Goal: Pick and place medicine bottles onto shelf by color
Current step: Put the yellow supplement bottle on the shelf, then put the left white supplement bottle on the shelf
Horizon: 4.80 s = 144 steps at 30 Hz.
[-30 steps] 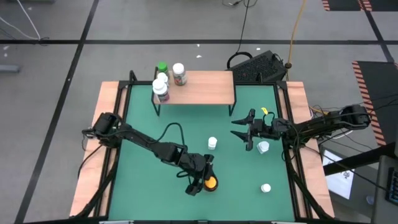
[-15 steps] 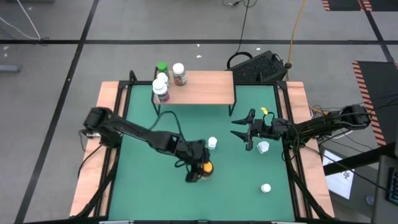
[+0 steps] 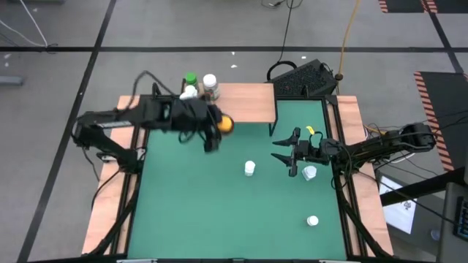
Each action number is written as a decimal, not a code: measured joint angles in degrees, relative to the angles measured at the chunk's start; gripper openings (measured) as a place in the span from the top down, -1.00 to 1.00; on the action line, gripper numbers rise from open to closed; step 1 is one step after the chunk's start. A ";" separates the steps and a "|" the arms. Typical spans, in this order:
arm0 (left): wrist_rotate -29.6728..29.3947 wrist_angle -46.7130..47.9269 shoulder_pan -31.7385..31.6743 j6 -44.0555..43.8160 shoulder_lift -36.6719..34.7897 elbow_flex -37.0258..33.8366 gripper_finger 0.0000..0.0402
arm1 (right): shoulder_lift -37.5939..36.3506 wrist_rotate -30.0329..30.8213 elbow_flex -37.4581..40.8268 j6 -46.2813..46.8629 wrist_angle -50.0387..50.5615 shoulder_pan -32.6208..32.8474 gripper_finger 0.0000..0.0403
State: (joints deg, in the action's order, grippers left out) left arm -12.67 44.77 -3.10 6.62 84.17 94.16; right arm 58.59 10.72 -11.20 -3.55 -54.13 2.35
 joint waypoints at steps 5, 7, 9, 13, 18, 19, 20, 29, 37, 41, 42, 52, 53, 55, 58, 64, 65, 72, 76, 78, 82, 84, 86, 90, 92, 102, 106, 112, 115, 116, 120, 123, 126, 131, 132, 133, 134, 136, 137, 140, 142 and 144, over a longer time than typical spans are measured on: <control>3.72 3.21 -9.67 6.15 -0.74 0.14 -0.08 | 0.00 0.01 0.00 -0.44 0.09 0.00 0.01; 4.81 4.00 -12.96 6.97 -0.14 0.12 -0.09 | 0.00 0.00 0.00 -0.59 0.07 0.00 0.01; 6.16 4.12 -15.99 7.67 0.14 0.10 -0.15 | 0.00 0.00 0.00 -0.59 0.22 0.00 0.01; 9.00 4.20 -20.43 8.03 0.08 -0.28 -0.23 | 0.00 0.00 0.00 -0.51 0.64 0.00 0.01; 11.57 4.38 -24.21 7.32 0.23 -3.06 -0.08 | -0.02 0.01 0.00 -0.37 0.88 0.00 0.01; 11.59 4.01 -24.62 7.30 0.20 -3.71 -0.03 | -0.02 0.00 0.00 -0.37 0.87 0.00 0.01; 11.60 3.06 -24.93 7.31 0.15 -4.38 0.02 | -0.02 0.02 0.00 -0.36 0.89 0.00 0.01; 11.77 0.74 -25.38 8.30 0.19 -5.83 0.30 | -0.02 0.18 0.00 -0.42 0.87 0.00 0.01; 11.77 -7.31 -22.04 9.53 -0.80 -5.80 0.33 | -0.02 0.20 0.00 -0.57 0.85 0.00 0.01; 12.81 -10.03 -16.94 11.31 -0.55 -5.78 0.27 | -0.02 0.21 0.00 -0.68 0.86 0.00 0.01; 13.60 -10.54 -15.38 11.24 -0.35 -5.78 0.24 | -0.02 0.22 0.00 -0.79 0.87 0.00 0.01; 11.43 -15.57 2.78 7.50 13.35 -5.80 -0.27 | -0.01 0.21 0.00 -1.06 0.58 0.00 0.01; 9.91 -16.83 3.97 6.54 15.30 -5.80 -0.30 | 0.00 0.20 0.00 -1.07 0.56 0.00 0.01; 7.48 -18.64 5.74 4.93 19.01 -5.81 -0.36 | -0.01 0.20 0.00 -0.95 0.34 0.00 0.01; 6.63 -20.67 7.47 4.41 23.33 -5.83 -0.40 | -0.01 0.20 0.00 -0.75 0.02 0.00 0.01; 6.68 -17.09 8.90 13.47 27.84 -5.83 -0.36 | -0.02 0.20 0.00 -0.68 0.10 0.00 0.01; 6.90 -16.06 9.03 15.83 28.06 -5.83 -0.35 | -0.02 0.17 0.00 -0.68 0.21 0.00 0.01; 7.33 -16.72 8.15 24.77 28.04 -5.83 -0.21 | -0.02 0.10 0.00 -0.77 0.43 0.00 0.01; 7.17 -16.78 6.84 24.44 28.01 -5.83 -0.12 | -0.02 -0.02 0.00 -0.54 1.01 0.00 0.01; 7.07 -16.77 6.34 22.81 28.01 -5.83 -0.08 | -0.02 -0.04 0.00 -0.21 1.34 0.00 0.01; 7.60 -15.88 5.86 24.75 27.99 -5.83 0.01 | 0.00 -0.04 0.00 -0.16 1.49 0.00 0.01; 9.14 -14.56 6.03 28.75 27.99 -5.83 0.04 | -0.02 -0.04 0.00 -0.16 1.49 0.00 0.01; 10.33 -13.39 6.44 31.63 27.99 -5.83 0.06 | 0.00 -0.04 0.00 -0.16 1.49 0.00 0.01; 10.77 -13.77 6.25 33.51 27.99 -5.83 0.06 | -0.02 -0.07 0.00 -0.16 1.49 0.00 0.01; 10.77 -13.56 6.00 34.14 27.99 -5.83 0.06 | -0.02 -0.07 0.00 -0.16 1.49 0.00 0.01; 12.25 -14.98 5.20 38.46 27.99 -5.83 0.06 | -0.02 -0.09 0.00 -0.22 2.53 0.00 0.01; 12.33 -18.36 4.28 36.98 27.99 -5.83 -0.04 | -0.02 -0.26 0.00 -0.37 2.51 0.00 0.01; 16.63 -19.50 3.74 31.00 28.01 -5.83 -0.23 | -0.02 -0.27 0.00 -0.58 2.58 0.00 0.01; 19.80 -19.46 3.94 27.66 29.25 -5.77 -0.25 | -0.02 -0.28 0.00 -0.59 2.58 0.02 0.01; 19.98 -19.17 4.08 26.78 30.00 -5.78 -0.24 | -0.02 -0.28 0.00 -0.58 2.60 0.02 0.01; 19.42 -19.74 4.42 25.58 32.71 -5.80 -0.17 | -0.02 -0.28 -0.02 -0.57 2.42 0.02 0.01; 17.09 -19.96 4.40 24.96 33.39 -5.72 -0.14 | 0.00 -0.28 -0.04 -0.57 2.51 0.02 0.01; 14.84 -19.82 4.32 23.89 33.46 -5.72 -0.13 | 0.00 -0.28 -0.04 -0.40 2.60 0.02 0.01; 13.47 -20.12 4.22 17.74 33.22 -5.78 -0.12 | 0.00 -0.28 -0.04 -0.37 2.98 0.02 0.01; 13.47 -20.46 4.22 15.12 33.18 -5.78 -0.12 | 0.00 -0.28 -0.04 -0.36 3.10 0.02 0.01; 13.46 -20.77 4.22 12.19 33.15 -5.78 -0.12 | 0.00 -0.29 -0.04 -0.35 3.13 0.02 0.01; 13.28 -20.80 4.22 9.21 33.15 -5.78 -0.12 | 0.00 -0.29 -0.04 -0.35 3.06 0.02 0.01; 12.28 -20.81 4.24 4.63 33.15 -5.78 -0.12 | 0.00 -0.28 -0.04 -0.35 3.06 0.02 0.01; 12.09 -20.58 4.24 3.71 33.13 -5.78 -0.12 | 0.00 -0.28 -0.04 -0.35 3.06 0.02 0.01; 12.01 -19.29 4.34 4.73 32.81 -5.78 -0.12 | 0.00 -0.28 -0.04 -0.35 2.95 0.02 0.01; 12.01 -17.42 4.40 6.23 32.02 -5.83 -0.12 | 0.00 -0.29 -0.04 -0.33 2.66 0.02 0.01; 12.03 -17.39 4.44 7.33 31.08 -5.67 -0.12 | 0.00 -0.28 -0.04 -0.33 2.51 0.02 0.01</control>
State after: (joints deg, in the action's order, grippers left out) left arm -0.64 27.38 1.35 13.95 115.25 88.49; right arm 58.59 10.44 -11.25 -3.88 -51.62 2.37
